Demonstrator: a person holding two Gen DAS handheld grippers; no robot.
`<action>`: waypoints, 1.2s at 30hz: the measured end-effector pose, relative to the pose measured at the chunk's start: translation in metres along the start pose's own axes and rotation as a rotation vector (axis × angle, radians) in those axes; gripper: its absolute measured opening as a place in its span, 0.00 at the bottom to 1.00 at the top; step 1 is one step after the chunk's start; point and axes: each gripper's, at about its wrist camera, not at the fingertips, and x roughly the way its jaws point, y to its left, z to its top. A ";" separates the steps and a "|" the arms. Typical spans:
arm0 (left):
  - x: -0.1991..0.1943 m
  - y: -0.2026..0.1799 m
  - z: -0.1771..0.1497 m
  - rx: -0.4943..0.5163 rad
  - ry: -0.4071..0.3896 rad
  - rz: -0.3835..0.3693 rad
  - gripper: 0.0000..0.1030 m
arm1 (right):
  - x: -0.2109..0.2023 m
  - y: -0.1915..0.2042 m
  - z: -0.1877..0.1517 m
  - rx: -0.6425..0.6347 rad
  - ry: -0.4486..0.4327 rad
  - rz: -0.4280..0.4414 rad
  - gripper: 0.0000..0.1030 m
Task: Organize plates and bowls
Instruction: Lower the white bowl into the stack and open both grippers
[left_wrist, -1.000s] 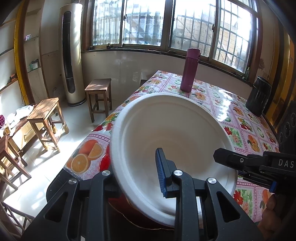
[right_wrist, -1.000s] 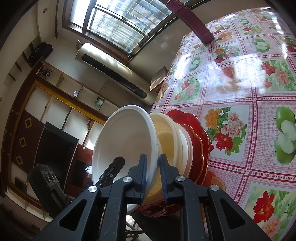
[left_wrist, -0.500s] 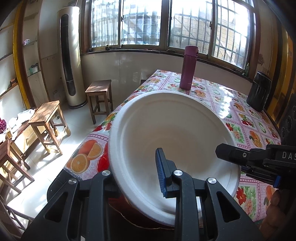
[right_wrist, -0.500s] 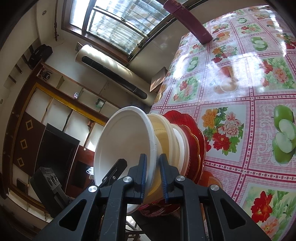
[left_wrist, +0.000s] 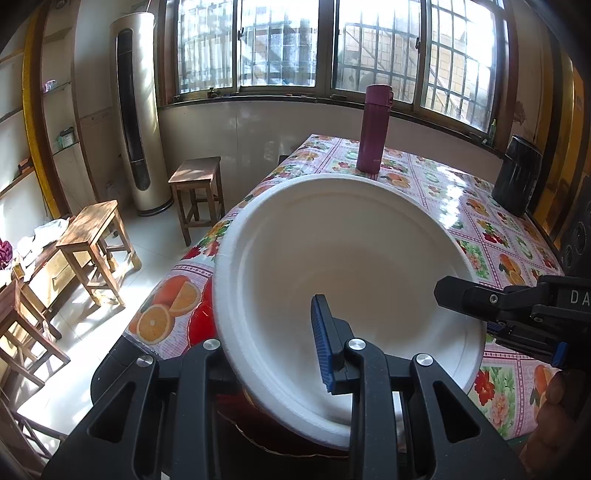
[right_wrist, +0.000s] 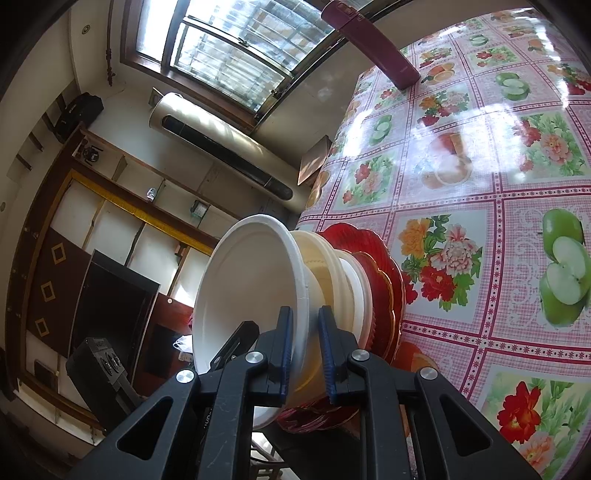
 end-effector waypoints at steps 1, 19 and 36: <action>0.000 -0.001 0.000 0.001 0.001 0.000 0.26 | 0.000 0.000 0.000 0.000 0.000 0.001 0.16; 0.000 -0.003 0.000 0.008 0.001 -0.005 0.37 | 0.000 -0.001 0.001 0.006 0.007 0.004 0.16; 0.003 -0.014 0.001 0.024 0.011 -0.051 0.71 | 0.007 -0.007 0.004 0.020 0.026 0.012 0.15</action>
